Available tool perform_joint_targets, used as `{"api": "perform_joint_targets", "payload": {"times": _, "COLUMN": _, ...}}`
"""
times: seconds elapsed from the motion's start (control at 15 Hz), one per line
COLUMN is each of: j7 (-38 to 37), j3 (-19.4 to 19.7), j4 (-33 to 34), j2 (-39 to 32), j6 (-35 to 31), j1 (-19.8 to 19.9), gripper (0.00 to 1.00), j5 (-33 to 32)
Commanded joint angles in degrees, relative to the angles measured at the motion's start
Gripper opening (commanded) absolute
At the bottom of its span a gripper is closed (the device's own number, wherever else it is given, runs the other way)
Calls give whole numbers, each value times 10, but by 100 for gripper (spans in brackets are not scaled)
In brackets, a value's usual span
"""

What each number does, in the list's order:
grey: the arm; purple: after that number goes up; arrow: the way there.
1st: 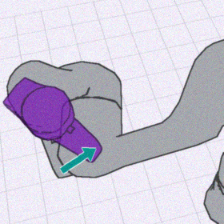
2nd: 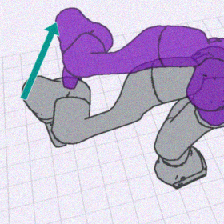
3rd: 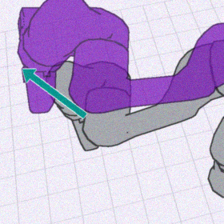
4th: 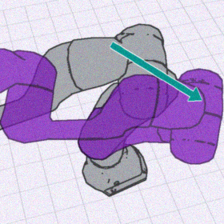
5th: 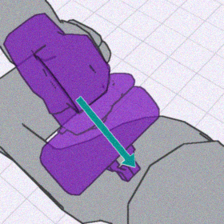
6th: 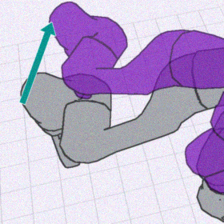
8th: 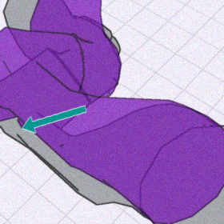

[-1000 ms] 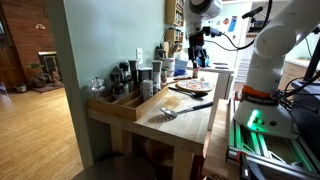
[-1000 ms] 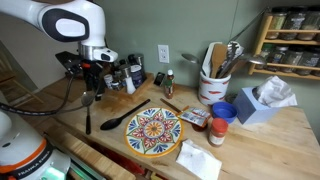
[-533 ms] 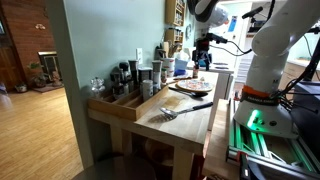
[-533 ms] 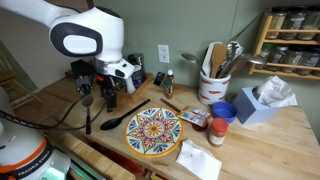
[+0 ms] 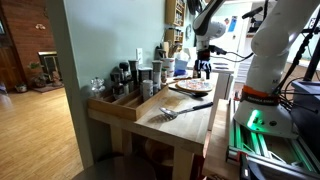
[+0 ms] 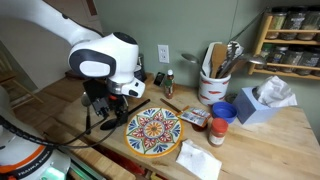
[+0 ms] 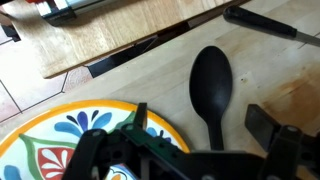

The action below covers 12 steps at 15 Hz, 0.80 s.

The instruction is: Put the black spoon in the white bucket

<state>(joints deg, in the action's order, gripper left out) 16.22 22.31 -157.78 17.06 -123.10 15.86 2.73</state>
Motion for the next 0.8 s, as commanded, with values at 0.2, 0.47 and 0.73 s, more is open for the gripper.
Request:
{"api": "perform_joint_targets", "payload": {"times": 0.2, "j7": 11, "j3": -2, "j4": 1, "j2": -38, "j6": -1, "j1": 1, "gripper": 100, "j5": 27}}
{"api": "perform_joint_targets", "payload": {"times": 0.47, "j7": 27, "j3": 14, "j4": -1, "j2": -76, "j6": -2, "j1": 9, "gripper": 100, "j5": 76}}
{"api": "perform_joint_targets", "payload": {"times": 0.73, "j7": 57, "j3": 28, "j4": -1, "j2": -105, "j6": -1, "j1": 21, "gripper": 100, "j5": 141}}
